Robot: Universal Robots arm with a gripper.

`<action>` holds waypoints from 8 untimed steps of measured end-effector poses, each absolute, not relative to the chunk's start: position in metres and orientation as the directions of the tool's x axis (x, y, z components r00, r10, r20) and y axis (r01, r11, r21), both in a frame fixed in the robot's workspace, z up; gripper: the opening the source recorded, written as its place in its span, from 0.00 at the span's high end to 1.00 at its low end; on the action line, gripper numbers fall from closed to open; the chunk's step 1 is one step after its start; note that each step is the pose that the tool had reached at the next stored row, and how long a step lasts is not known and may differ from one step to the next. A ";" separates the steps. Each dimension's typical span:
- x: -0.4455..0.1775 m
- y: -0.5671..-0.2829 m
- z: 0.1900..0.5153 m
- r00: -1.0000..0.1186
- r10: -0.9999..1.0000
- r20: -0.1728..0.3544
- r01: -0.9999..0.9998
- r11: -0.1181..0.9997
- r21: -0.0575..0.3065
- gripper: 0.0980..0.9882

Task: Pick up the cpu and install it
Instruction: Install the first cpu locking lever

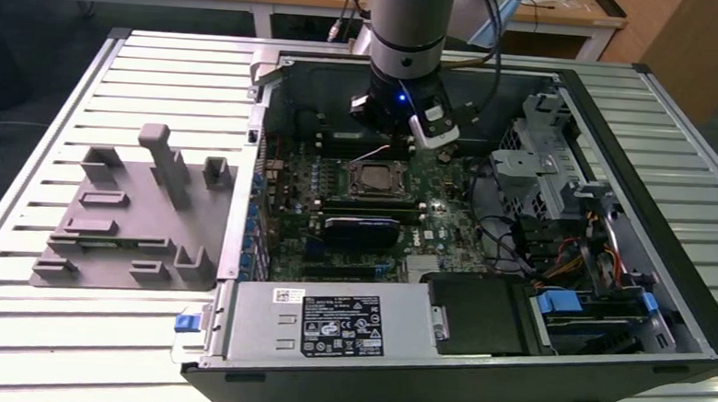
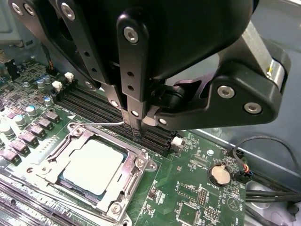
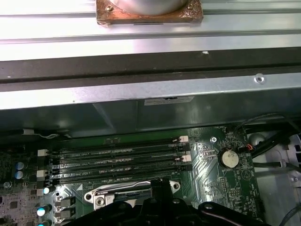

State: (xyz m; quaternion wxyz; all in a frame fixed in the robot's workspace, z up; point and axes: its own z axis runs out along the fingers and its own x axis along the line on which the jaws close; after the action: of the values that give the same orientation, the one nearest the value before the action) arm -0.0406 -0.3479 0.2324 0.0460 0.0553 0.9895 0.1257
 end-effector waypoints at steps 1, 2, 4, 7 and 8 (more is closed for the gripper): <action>-0.041 -0.348 0.232 -0.990 0.121 -0.077 0.098 0.962 0.254 0.99; -0.041 -0.348 0.232 -0.990 0.121 -0.077 0.098 0.962 0.254 0.99; -0.041 -0.348 0.232 -0.990 0.121 -0.077 0.098 0.962 0.254 0.99; -0.041 -0.348 0.232 -0.990 0.121 -0.077 0.098 0.962 0.254 0.99; -0.041 -0.348 0.232 -0.990 0.121 -0.077 0.098 0.962 0.254 0.99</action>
State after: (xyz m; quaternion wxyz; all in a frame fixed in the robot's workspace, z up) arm -0.0407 -0.3479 0.2323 0.0461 0.0554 0.9894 0.1258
